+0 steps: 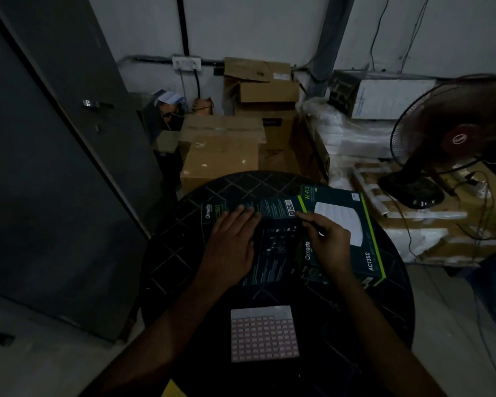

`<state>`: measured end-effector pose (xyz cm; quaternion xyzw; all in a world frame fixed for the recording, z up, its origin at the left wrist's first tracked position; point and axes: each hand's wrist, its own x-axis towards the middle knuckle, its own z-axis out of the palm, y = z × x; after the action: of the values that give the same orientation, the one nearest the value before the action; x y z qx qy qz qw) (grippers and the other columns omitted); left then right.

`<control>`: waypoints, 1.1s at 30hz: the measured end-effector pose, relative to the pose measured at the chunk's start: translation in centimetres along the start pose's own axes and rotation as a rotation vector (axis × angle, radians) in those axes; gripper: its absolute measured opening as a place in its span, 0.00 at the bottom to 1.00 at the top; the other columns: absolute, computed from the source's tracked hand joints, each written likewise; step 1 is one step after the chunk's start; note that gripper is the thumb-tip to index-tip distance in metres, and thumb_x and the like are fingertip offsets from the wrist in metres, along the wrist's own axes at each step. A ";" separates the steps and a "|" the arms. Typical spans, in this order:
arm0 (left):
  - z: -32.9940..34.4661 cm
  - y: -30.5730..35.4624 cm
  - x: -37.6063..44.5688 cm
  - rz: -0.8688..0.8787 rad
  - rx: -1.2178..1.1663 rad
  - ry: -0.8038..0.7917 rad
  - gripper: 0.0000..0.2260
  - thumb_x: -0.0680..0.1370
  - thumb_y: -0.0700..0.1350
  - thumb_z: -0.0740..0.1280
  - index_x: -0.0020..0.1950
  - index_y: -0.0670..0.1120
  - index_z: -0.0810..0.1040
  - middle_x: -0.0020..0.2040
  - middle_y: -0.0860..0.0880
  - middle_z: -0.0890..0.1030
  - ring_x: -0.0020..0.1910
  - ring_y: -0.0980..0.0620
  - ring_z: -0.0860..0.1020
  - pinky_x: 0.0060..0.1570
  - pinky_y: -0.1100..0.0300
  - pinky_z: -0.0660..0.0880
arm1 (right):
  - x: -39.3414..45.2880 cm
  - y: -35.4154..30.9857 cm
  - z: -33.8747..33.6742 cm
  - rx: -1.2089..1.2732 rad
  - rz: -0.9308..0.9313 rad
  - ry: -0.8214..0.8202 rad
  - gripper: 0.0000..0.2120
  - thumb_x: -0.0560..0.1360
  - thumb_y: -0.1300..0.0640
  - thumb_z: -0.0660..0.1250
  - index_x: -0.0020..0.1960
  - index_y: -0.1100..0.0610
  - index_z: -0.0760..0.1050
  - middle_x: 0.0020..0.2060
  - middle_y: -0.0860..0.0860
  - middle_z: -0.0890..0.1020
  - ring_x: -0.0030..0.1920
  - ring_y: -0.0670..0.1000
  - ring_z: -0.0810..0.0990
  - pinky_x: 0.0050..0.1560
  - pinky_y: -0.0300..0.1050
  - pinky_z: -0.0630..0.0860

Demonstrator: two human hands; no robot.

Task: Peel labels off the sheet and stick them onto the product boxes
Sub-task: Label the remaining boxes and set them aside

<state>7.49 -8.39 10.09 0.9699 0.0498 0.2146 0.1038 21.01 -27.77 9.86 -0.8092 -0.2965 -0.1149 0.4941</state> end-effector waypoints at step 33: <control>-3.1 -1.0 -0.4 -0.153 -0.636 -0.199 0.19 0.75 0.47 0.72 0.64 0.59 0.77 0.75 0.61 0.66 0.79 0.59 0.48 0.76 0.47 0.41 | -14.5 10.8 8.0 -0.352 0.404 -0.853 0.25 0.71 0.41 0.64 0.63 0.55 0.78 0.59 0.55 0.82 0.61 0.59 0.80 0.59 0.48 0.75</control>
<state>5.77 -6.94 12.50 0.8987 0.0428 0.1152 0.4211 15.00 -29.75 -8.92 -0.8962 -0.2857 0.2759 0.1974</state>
